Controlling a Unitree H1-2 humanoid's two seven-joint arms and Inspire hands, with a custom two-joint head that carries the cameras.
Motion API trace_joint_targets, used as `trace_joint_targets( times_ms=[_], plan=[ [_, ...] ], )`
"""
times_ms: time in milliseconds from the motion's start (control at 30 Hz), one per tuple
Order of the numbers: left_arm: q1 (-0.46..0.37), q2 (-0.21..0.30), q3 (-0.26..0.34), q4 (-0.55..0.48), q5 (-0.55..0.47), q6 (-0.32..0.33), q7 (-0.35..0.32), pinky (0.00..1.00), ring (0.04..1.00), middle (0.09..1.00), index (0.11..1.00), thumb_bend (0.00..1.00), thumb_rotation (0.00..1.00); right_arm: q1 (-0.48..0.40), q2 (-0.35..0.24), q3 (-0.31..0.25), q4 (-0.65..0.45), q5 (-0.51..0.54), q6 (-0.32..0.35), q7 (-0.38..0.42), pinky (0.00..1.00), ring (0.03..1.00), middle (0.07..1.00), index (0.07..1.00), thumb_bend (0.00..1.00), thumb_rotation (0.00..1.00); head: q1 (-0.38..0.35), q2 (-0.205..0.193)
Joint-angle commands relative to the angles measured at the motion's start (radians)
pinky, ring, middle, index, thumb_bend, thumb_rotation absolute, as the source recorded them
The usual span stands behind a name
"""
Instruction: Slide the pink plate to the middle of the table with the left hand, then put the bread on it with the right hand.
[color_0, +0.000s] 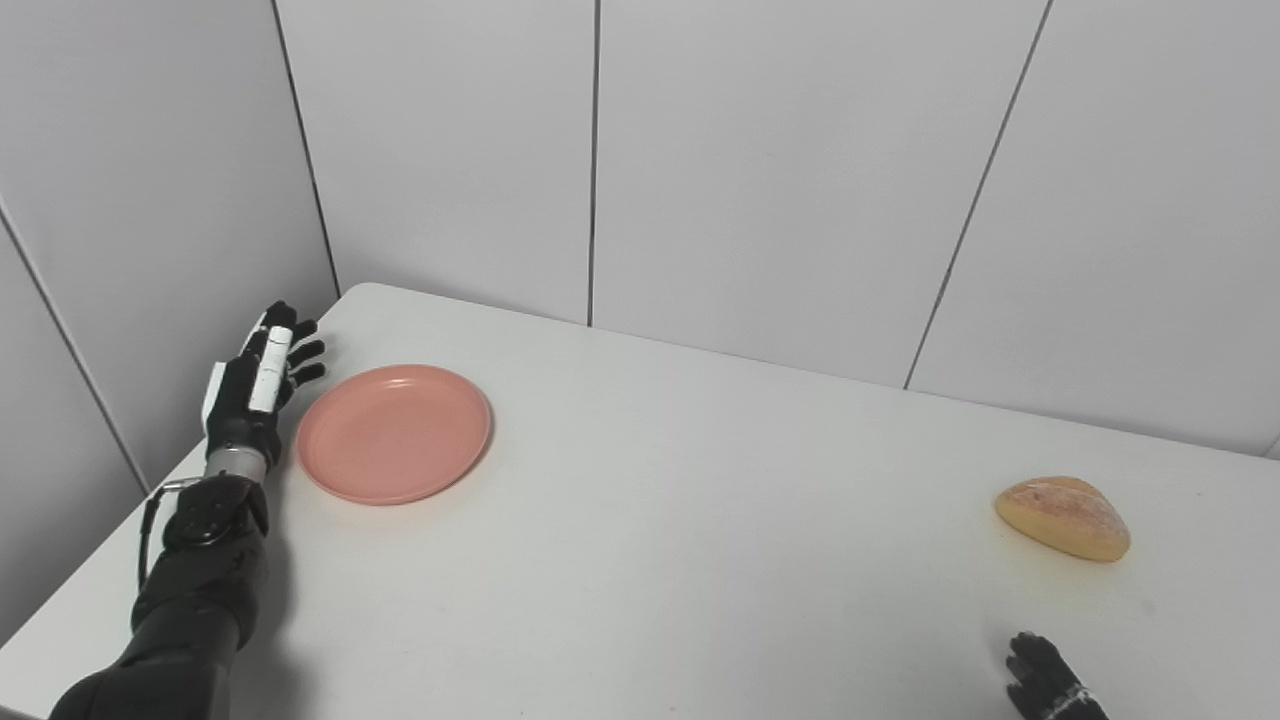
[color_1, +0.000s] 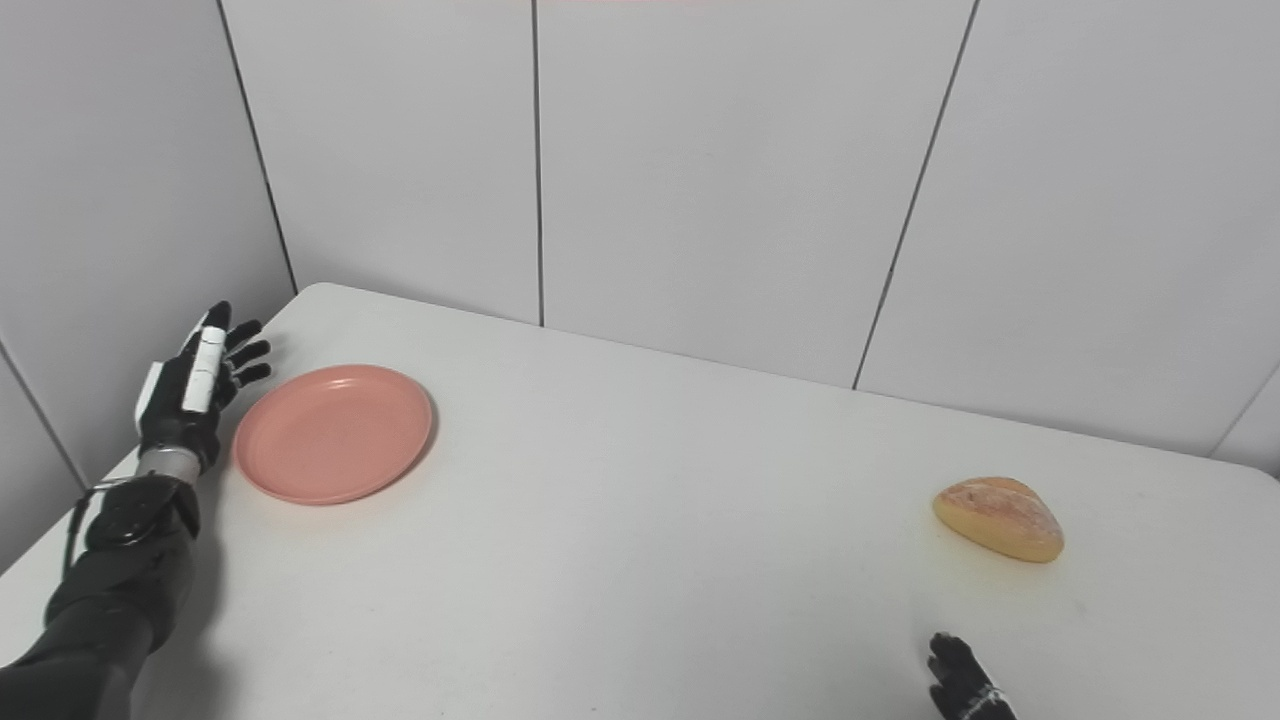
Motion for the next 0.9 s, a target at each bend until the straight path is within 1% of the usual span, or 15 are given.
trace_joint_targets(
  times_ms=[0,67,133,200,300,333,400,500,600,667,767,867],
  plan=[
    [-0.029,0.024,0.000,-0.031,-0.001,-0.042,-0.001,0.78,0.811,0.827,0.915,0.96,0.88,0.010,-0.008,-0.015,-0.001,0.006,0.039,-0.007,1.00,0.954,0.921,0.863,0.88,1.00,-0.006,0.004],
    [-0.023,0.016,-0.003,-0.038,-0.002,-0.042,-0.009,0.76,0.813,0.828,0.903,0.94,0.88,0.015,-0.006,-0.018,-0.013,0.004,0.041,-0.015,0.99,0.949,0.922,0.869,0.88,1.00,-0.009,0.009],
    [-0.017,0.005,-0.005,-0.045,-0.004,-0.042,-0.017,0.76,0.835,0.845,0.920,0.92,0.88,0.017,-0.007,-0.020,-0.019,0.003,0.042,-0.018,0.98,0.945,0.917,0.868,0.88,1.00,-0.008,0.014],
    [-0.013,-0.006,-0.005,-0.048,-0.005,-0.042,-0.015,0.76,0.836,0.836,0.919,0.91,0.88,0.019,-0.010,-0.021,-0.026,0.008,0.045,-0.017,0.98,0.943,0.916,0.871,0.89,1.00,-0.007,0.018],
    [-0.009,-0.019,-0.008,-0.047,-0.006,-0.041,-0.016,0.76,0.836,0.848,0.922,0.90,0.88,0.022,-0.015,-0.023,-0.034,0.017,0.047,-0.009,0.97,0.943,0.920,0.882,0.88,1.00,-0.007,0.025],
    [-0.005,-0.025,-0.009,-0.050,-0.007,-0.041,-0.020,0.78,0.837,0.856,0.929,0.92,0.88,0.023,-0.016,-0.025,-0.036,0.020,0.047,-0.008,0.96,0.945,0.922,0.884,0.87,1.00,-0.007,0.026],
    [0.007,-0.037,-0.015,-0.063,-0.002,-0.041,-0.021,0.79,0.836,0.861,0.929,0.93,0.88,0.025,-0.019,-0.028,-0.038,0.025,0.047,-0.006,0.97,0.947,0.924,0.887,0.86,1.00,-0.005,0.026],
    [0.027,-0.053,-0.024,-0.089,0.013,-0.042,-0.015,0.77,0.825,0.853,0.921,0.94,0.89,0.027,-0.021,-0.032,-0.039,0.033,0.052,-0.005,0.98,0.954,0.929,0.892,0.86,1.00,0.004,0.023],
    [0.036,-0.064,-0.027,-0.112,0.010,-0.042,-0.020,0.76,0.825,0.853,0.913,0.91,0.90,0.028,-0.024,-0.032,-0.036,0.037,0.054,0.000,0.99,0.961,0.937,0.898,0.85,1.00,0.004,0.023],
    [0.042,-0.068,-0.036,-0.128,0.009,-0.041,-0.034,0.76,0.838,0.867,0.928,0.88,0.90,0.030,-0.023,-0.031,-0.039,0.035,0.061,-0.002,0.99,0.965,0.941,0.903,0.85,1.00,0.001,0.022],
    [0.049,-0.071,-0.053,-0.146,0.016,-0.040,-0.034,0.74,0.840,0.866,0.931,0.89,0.91,0.030,-0.021,-0.031,-0.042,0.034,0.062,-0.002,0.99,0.968,0.944,0.909,0.85,1.00,-0.001,0.019],
    [0.054,-0.075,-0.065,-0.165,0.008,-0.041,-0.050,0.74,0.843,0.848,0.921,0.91,0.90,0.032,-0.020,-0.029,-0.046,0.033,0.065,-0.001,0.99,0.971,0.947,0.914,0.85,1.00,-0.004,0.020]
  ],
)
